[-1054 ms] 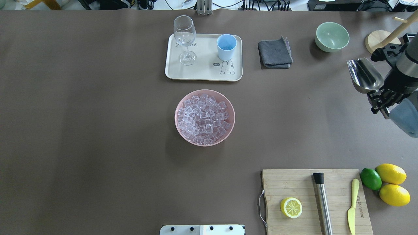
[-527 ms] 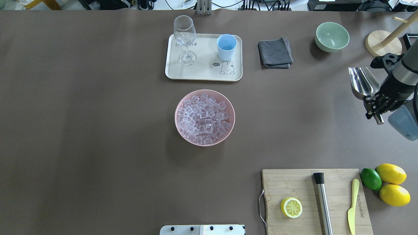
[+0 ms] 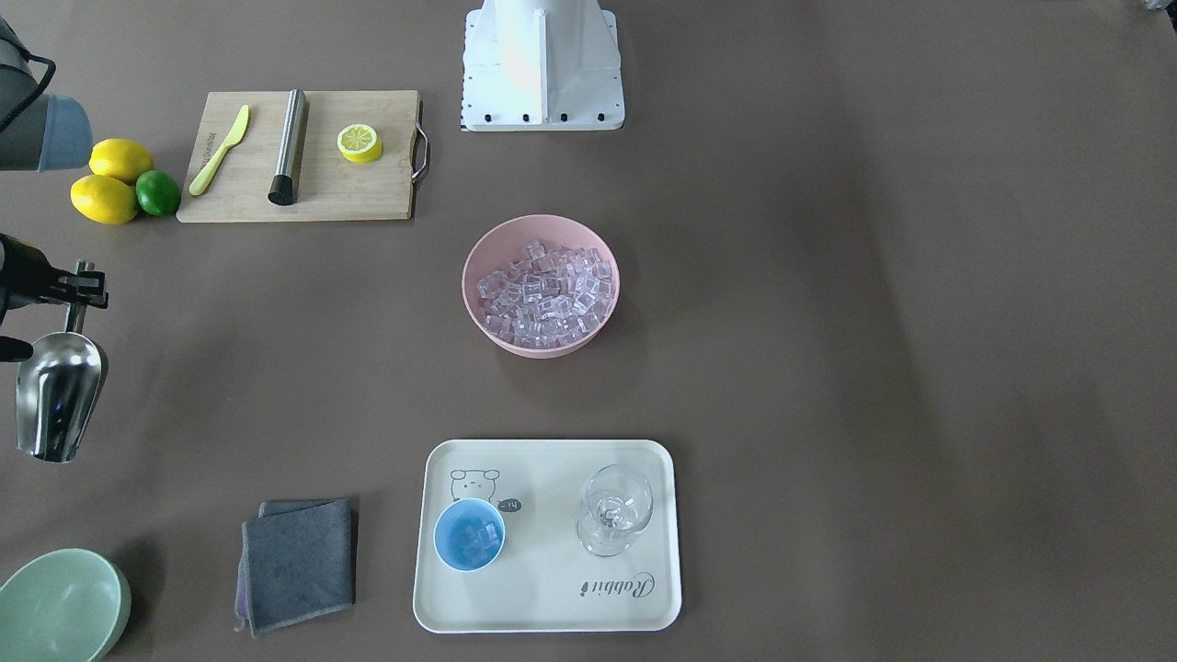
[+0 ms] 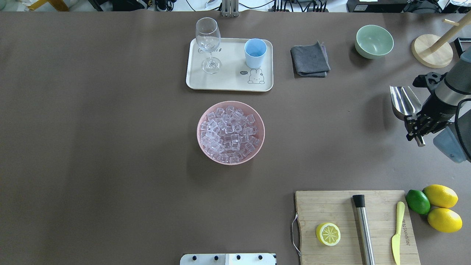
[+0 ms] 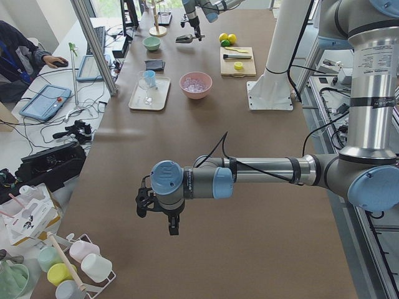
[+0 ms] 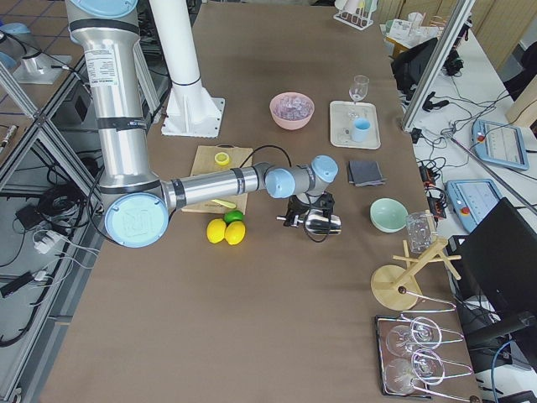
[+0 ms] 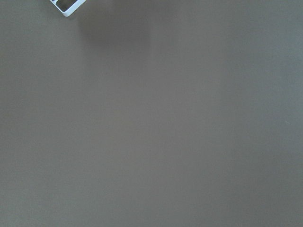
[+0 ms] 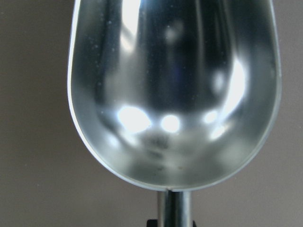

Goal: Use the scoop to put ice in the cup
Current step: 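Lower the scoop onto the table, open the right gripper and withdraw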

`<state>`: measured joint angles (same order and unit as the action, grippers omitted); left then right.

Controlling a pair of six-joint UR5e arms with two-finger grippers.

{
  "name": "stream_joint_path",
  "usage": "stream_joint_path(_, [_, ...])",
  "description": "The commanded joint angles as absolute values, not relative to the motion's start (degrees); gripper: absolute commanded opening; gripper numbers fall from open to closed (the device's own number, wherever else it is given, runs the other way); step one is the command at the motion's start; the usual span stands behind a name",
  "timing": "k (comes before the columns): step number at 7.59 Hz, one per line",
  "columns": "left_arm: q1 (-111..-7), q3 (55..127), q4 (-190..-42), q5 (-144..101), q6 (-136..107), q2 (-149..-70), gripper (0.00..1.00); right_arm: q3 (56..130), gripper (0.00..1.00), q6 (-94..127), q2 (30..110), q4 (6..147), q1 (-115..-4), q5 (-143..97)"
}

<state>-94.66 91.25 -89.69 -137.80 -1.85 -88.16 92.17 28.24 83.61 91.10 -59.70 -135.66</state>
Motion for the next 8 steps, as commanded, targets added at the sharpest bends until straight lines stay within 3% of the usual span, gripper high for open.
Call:
stream_joint_path(1, [-94.75, 91.41, -89.65, -137.81, -1.85, -88.15, 0.98, 91.06, 0.0, 28.39, 83.5, 90.79, -59.24, -135.79])
stream_joint_path(3, [-94.75, 91.32, -89.65, -137.81, -1.85, -88.07, 0.98, 90.35, 0.02, 28.56, 83.23, 90.79, -59.06, -137.1])
stream_joint_path(5, [-94.57, 91.32, -89.47, -137.81, -1.85, -88.15, 0.98, 90.96, 0.99, 28.56, 83.32, 90.7, -59.06, -137.81])
stream_joint_path(8, [-94.57, 91.41, -89.47, -137.81, -1.85, -88.15, 0.98, 93.33, 1.0, 28.57, 82.97, 90.7, -60.11, -137.73])
